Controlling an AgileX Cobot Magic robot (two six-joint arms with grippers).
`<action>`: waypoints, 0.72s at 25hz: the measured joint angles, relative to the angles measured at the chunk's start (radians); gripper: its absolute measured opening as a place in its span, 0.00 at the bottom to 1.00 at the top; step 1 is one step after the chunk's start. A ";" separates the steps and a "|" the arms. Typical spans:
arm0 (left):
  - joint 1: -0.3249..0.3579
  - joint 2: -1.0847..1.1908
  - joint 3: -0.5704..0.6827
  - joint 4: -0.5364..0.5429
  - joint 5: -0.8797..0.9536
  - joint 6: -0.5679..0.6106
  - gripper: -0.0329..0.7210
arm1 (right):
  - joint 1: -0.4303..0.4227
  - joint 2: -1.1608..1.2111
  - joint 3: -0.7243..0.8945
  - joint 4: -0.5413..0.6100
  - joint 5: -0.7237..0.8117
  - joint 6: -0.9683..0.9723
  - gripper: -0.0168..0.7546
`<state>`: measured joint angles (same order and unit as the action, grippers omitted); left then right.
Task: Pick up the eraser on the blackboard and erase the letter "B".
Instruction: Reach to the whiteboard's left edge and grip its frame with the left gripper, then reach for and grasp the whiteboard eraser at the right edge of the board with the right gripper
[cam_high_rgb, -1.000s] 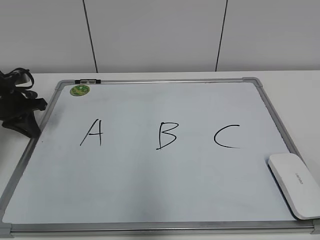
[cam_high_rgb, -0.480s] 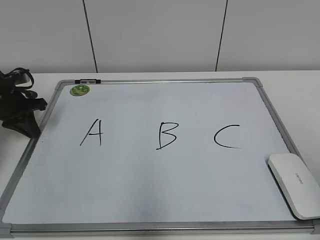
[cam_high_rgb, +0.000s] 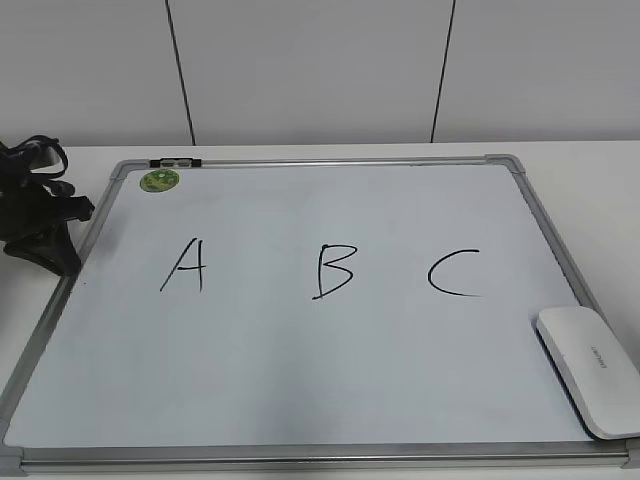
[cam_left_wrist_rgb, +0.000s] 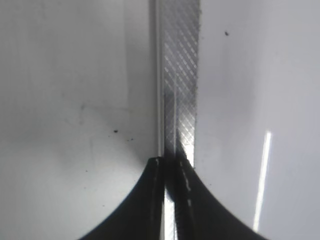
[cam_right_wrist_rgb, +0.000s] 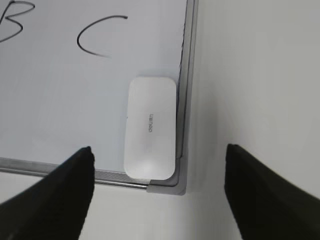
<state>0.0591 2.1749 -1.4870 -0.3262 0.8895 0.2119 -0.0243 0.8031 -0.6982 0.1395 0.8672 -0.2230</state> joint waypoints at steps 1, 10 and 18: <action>0.000 0.000 0.000 0.000 0.000 0.000 0.07 | 0.000 0.032 0.000 0.013 0.000 -0.002 0.82; 0.000 0.000 -0.001 0.000 0.002 0.000 0.07 | 0.000 0.377 -0.004 0.070 -0.045 -0.009 0.89; 0.000 0.000 -0.001 0.000 0.002 0.000 0.07 | 0.037 0.595 -0.041 0.070 -0.119 -0.041 0.89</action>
<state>0.0591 2.1749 -1.4879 -0.3262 0.8912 0.2119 0.0129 1.3978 -0.7395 0.2099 0.7482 -0.2636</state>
